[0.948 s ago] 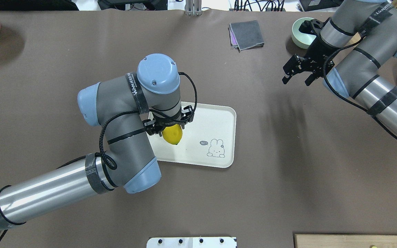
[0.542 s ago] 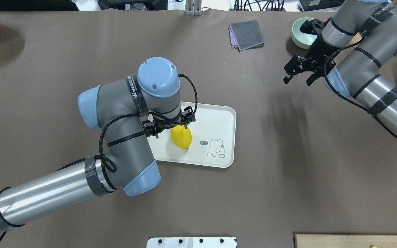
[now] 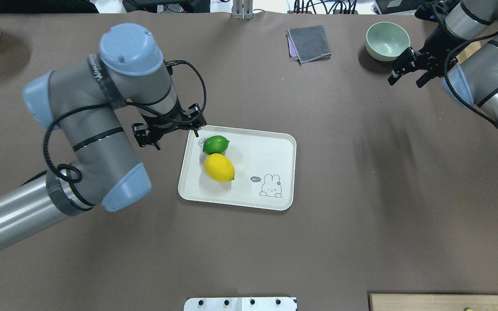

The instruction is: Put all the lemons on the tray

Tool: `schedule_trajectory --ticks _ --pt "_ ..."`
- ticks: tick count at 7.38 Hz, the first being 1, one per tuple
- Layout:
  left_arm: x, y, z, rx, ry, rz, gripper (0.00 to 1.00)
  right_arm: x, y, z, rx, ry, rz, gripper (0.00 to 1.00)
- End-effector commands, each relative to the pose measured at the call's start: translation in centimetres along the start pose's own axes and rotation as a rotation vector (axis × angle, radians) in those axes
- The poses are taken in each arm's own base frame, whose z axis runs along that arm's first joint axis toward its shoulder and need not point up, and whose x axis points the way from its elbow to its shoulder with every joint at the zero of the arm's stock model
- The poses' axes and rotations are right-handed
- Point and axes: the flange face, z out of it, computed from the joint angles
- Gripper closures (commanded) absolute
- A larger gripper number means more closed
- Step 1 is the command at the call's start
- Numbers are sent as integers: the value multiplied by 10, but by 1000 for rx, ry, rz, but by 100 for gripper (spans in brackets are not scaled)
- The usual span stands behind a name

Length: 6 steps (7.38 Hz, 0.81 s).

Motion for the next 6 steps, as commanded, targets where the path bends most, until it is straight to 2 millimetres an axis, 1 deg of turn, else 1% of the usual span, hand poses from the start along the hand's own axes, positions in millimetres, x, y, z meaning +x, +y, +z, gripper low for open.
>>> schedule_trajectory --ticks 1,2,3,4,5,6 --pt "-94 -50 -33 16 -40 87 2 60 11 -23 42 46 24 0" --pt "-144 -64 -39 22 -71 132 2 88 18 -33 70 95 58 0" --pt "-196 -74 -37 1 -95 181 2 110 34 -48 97 152 99 0" --pt "-240 -89 -38 -6 -115 221 2 123 62 -61 82 168 161 0" --pt "-284 -107 -40 -5 -143 247 2 133 97 -60 74 171 173 0" --pt "-337 -123 -41 -18 -173 284 2 140 128 -61 75 173 178 0"
